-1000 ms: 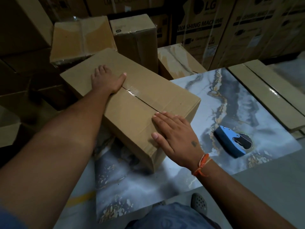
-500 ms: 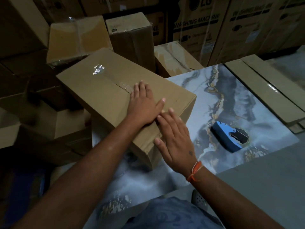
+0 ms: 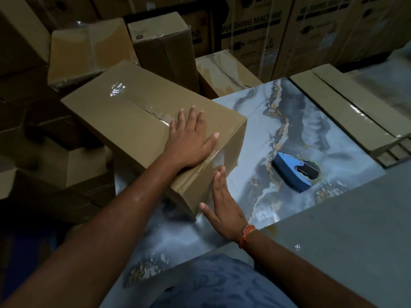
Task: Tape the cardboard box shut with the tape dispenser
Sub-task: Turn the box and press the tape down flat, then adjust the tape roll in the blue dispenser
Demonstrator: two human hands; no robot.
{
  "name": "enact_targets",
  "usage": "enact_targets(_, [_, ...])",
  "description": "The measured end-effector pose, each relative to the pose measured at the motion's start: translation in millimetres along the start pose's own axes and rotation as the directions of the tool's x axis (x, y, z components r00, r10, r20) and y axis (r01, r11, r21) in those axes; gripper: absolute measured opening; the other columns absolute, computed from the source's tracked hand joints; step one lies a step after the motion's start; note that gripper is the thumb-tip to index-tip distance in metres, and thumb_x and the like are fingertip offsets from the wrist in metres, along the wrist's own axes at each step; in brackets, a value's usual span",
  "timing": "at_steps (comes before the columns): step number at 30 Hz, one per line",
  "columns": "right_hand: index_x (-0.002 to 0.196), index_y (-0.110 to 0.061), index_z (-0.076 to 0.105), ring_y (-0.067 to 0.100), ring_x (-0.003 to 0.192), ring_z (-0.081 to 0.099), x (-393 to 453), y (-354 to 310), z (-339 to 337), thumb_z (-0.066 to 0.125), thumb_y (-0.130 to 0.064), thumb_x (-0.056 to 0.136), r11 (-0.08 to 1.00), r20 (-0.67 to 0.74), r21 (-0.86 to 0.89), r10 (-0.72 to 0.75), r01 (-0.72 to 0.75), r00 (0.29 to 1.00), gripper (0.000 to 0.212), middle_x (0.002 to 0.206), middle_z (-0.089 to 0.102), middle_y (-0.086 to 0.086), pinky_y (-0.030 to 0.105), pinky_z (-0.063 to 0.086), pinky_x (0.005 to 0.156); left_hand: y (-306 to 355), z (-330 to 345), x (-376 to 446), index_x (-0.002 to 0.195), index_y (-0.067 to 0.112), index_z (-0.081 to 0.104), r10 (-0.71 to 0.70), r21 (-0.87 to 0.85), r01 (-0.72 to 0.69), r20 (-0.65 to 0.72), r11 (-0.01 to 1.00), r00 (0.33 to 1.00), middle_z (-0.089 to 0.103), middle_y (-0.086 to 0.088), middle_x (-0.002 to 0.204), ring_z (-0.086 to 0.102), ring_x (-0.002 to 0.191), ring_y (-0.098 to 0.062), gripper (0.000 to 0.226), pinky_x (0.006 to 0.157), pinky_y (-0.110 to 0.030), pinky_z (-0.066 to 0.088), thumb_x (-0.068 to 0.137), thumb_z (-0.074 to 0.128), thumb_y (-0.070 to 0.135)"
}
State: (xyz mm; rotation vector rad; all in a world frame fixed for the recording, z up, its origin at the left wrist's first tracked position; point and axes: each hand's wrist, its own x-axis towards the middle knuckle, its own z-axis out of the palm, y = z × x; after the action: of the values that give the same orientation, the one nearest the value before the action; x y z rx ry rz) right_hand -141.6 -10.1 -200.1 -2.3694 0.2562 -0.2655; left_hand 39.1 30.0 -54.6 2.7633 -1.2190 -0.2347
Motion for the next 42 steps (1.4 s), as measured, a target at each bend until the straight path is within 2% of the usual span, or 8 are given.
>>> enact_targets(6, [0.158, -0.001, 0.012, 0.031, 0.155, 0.011, -12, 34, -25, 0.049, -0.045, 0.094, 0.982, 0.252, -0.150, 0.149, -0.114, 0.956, 0.086, 0.167, 0.002, 0.021, 0.040, 0.021, 0.125, 25, -2, -10, 0.166, 0.018, -0.001, 0.038, -0.007, -0.038, 0.056, 0.999, 0.998, -0.012, -0.011, 0.174, -0.012, 0.160, -0.038, 0.082, 0.126, -0.062, -0.003, 0.103, 0.027, 0.063])
enact_targets(10, [0.131, -0.004, 0.060, 0.038, 0.122, 0.061, -22, 75, -84, 0.053, -0.029, 0.084, 0.933, -0.172, -0.226, 0.245, -0.281, 0.954, 0.054, 0.136, 0.061, 0.021, 0.047, 0.051, 0.101, 61, 8, -26, 0.165, 0.012, 0.002, 0.131, 0.071, -0.134, 0.057, 0.988, 0.990, -0.007, -0.018, 0.174, -0.006, 0.160, -0.042, 0.092, 0.128, -0.058, 0.004, 0.099, 0.047, 0.059])
enact_targets(14, [0.107, -0.010, 0.062, 0.039, 0.094, 0.061, -25, 134, -140, 0.065, -0.039, 0.074, 0.736, -0.317, -0.520, 0.306, -0.434, 0.898, 0.044, 0.102, 0.064, 0.015, 0.045, 0.045, 0.075, 108, 45, -42, 0.144, 0.012, 0.054, 0.305, -0.203, -0.391, -0.354, 0.898, 0.884, 0.049, -0.012, 0.157, 0.038, 0.150, -0.031, 0.057, 0.124, -0.039, 0.027, 0.094, 0.060, 0.039])
enact_targets(20, [0.134, -0.018, 0.051, 0.031, 0.103, 0.065, -27, 210, -170, 0.071, -0.022, 0.069, 0.779, -0.097, -0.454, 0.440, -0.433, 0.893, 0.068, 0.111, 0.070, 0.006, 0.039, 0.032, 0.077, 184, 144, -9, 0.119, 0.034, 0.058, -0.151, -0.897, 0.223, 0.177, 0.383, 0.973, 0.057, -0.001, 0.136, 0.061, 0.122, -0.018, 0.037, 0.091, -0.024, 0.054, 0.086, 0.075, 0.032])
enact_targets(25, [0.124, -0.022, 0.051, 0.021, 0.094, 0.064, -23, 232, -199, 0.070, -0.025, 0.072, 0.963, -0.114, -0.230, 0.115, -0.139, 0.987, 0.055, 0.112, 0.068, -0.004, 0.032, 0.024, 0.072, 257, 186, 27, 0.135, 0.023, 0.046, -0.208, -0.973, 0.212, 0.189, 0.094, 0.960, 0.060, -0.008, 0.133, 0.067, 0.111, 0.000, 0.046, 0.094, -0.018, 0.053, 0.100, 0.059, -0.004])
enact_targets(36, [0.108, -0.011, 0.061, 0.018, 0.091, 0.058, 20, 244, -303, 0.072, -0.014, 0.079, 0.938, -0.030, 0.146, -0.315, 0.316, 0.949, 0.032, 0.100, 0.063, 0.001, 0.034, 0.047, 0.080, 300, 152, 65, 0.109, 0.015, 0.064, -0.595, -0.981, 0.027, -0.093, 0.190, 0.798, 0.073, 0.015, 0.106, 0.069, 0.097, -0.004, 0.028, 0.088, -0.024, 0.056, 0.090, 0.065, -0.007])
enact_targets(39, [0.103, -0.014, 0.068, 0.015, 0.092, 0.062, 46, 240, -331, 0.068, -0.017, 0.080, 0.947, -0.096, 0.295, -0.100, 0.124, 0.990, 0.023, 0.099, 0.068, -0.002, 0.029, 0.050, 0.078, 286, 138, 56, 0.109, 0.013, 0.067, -0.592, -0.968, 0.041, -0.117, 0.246, 0.798, 0.076, 0.012, 0.108, 0.071, 0.096, -0.004, 0.033, 0.085, -0.024, 0.058, 0.090, 0.066, -0.014])
enact_targets(42, [0.096, -0.016, 0.075, 0.006, 0.087, 0.066, 81, 232, -345, 0.058, -0.032, 0.086, 0.841, 0.218, 0.499, 0.110, -0.208, 0.970, 0.027, 0.093, 0.074, -0.003, 0.021, 0.050, 0.077, 276, 125, 47, 0.109, 0.016, 0.070, -0.482, -0.912, -0.037, -0.250, 0.408, 0.840, 0.068, -0.014, 0.118, 0.070, 0.108, -0.013, 0.036, 0.093, -0.027, 0.055, 0.088, 0.069, -0.014])
